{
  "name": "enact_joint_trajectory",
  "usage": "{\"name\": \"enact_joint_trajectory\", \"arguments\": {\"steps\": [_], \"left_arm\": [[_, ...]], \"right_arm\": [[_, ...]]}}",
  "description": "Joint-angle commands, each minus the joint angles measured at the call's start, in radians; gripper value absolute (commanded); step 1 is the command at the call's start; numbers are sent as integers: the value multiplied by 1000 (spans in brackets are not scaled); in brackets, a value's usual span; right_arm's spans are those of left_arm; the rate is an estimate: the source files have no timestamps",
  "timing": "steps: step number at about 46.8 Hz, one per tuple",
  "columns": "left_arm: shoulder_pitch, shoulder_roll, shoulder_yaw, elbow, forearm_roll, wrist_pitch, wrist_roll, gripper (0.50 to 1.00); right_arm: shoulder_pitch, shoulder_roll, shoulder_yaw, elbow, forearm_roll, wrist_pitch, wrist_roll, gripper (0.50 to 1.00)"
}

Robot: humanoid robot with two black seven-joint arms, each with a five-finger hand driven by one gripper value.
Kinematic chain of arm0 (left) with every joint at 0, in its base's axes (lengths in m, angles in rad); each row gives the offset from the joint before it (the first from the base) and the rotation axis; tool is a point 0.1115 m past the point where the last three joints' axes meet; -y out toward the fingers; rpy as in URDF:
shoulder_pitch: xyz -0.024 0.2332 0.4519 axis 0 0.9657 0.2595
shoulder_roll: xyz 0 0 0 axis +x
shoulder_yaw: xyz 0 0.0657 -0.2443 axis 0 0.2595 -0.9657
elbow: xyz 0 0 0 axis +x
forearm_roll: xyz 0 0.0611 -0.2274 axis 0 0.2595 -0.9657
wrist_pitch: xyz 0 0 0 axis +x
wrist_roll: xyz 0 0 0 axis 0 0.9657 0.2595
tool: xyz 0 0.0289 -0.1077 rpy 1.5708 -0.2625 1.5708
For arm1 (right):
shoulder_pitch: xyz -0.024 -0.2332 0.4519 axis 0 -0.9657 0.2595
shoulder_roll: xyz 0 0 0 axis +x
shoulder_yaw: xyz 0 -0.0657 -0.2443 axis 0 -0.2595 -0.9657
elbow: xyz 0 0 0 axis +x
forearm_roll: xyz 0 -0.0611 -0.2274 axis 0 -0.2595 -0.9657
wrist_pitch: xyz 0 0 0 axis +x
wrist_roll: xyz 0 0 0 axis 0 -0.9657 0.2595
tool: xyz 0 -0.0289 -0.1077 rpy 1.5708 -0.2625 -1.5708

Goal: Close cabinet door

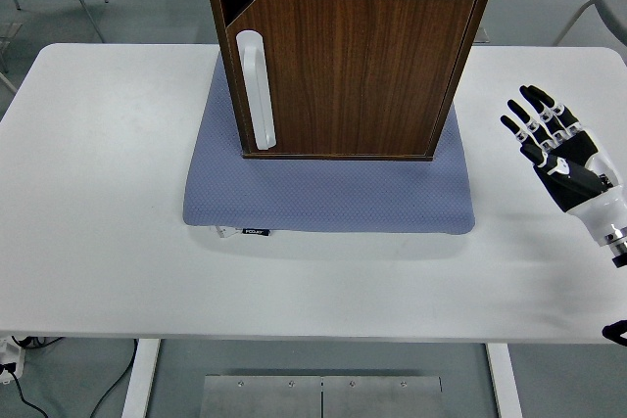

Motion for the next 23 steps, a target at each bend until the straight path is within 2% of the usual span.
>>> {"name": "enact_joint_trajectory", "arguments": {"steps": [1,23], "left_arm": [[0,0,0,0,1,-1,0,1000],[0,0,0,0,-1,-1,0,1000]], "right_arm": [[4,-1,6,-14,8,0,3,1000],[12,-30,73,-67,71,0,6,1000]]}}
